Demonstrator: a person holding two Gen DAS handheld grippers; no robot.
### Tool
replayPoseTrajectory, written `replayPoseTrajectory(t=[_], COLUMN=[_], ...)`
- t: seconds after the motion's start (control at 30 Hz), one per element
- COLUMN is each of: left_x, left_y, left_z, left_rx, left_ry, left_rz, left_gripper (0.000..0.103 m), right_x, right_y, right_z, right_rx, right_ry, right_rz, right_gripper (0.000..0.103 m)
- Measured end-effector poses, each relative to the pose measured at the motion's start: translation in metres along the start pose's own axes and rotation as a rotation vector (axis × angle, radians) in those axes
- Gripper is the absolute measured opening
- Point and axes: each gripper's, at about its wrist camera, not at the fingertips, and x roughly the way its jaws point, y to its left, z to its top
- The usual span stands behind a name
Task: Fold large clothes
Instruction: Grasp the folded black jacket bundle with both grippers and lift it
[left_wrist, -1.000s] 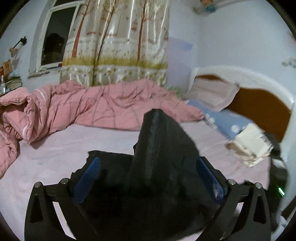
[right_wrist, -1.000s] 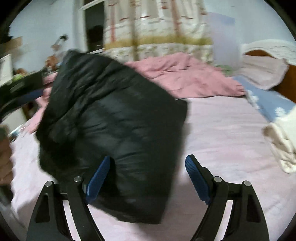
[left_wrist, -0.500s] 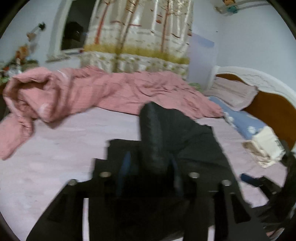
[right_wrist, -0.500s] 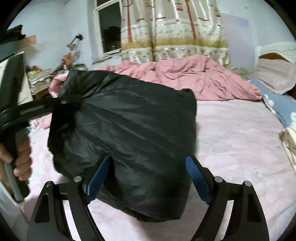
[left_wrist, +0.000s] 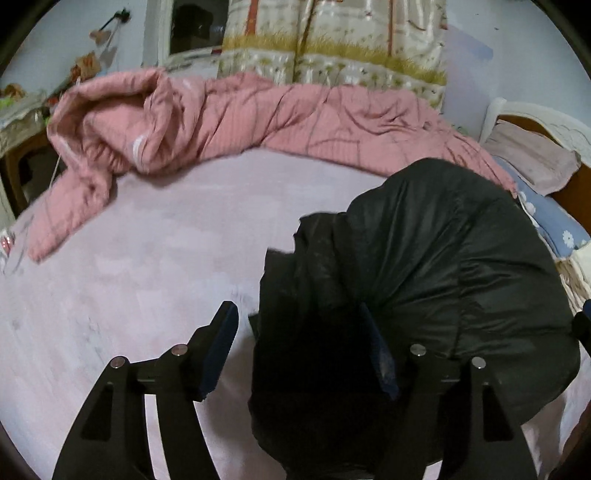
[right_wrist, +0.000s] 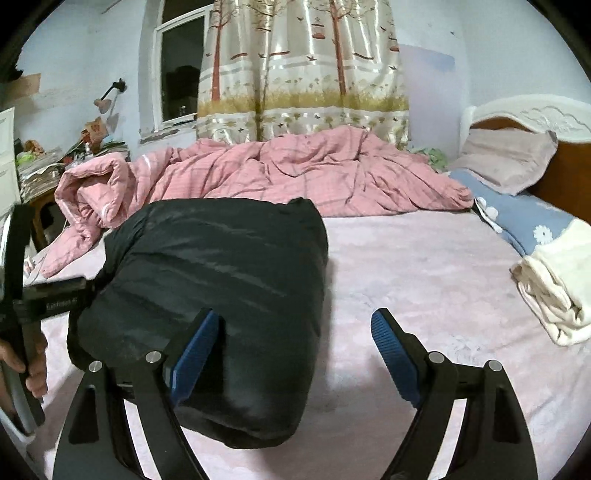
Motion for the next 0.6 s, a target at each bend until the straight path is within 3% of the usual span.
replayPoseTrajectory(t=[0.27, 0.6], left_x=[0.021, 0.026], left_y=[-0.001, 0.000], left_z=[-0.021, -0.025], left_rx=[0.000, -0.008], left_ry=[0.055, 0.077], left_rz=[0.023, 0.012], left_gripper=[0.068, 0.068], right_x=[0.000, 0.009], right_y=[-0.009, -0.020], right_z=[0.002, 0.000], right_rx=[0.008, 0.101], right_ry=[-0.015, 0.020], right_rz=[-0.019, 0.042], right_gripper=[0.087, 0.092])
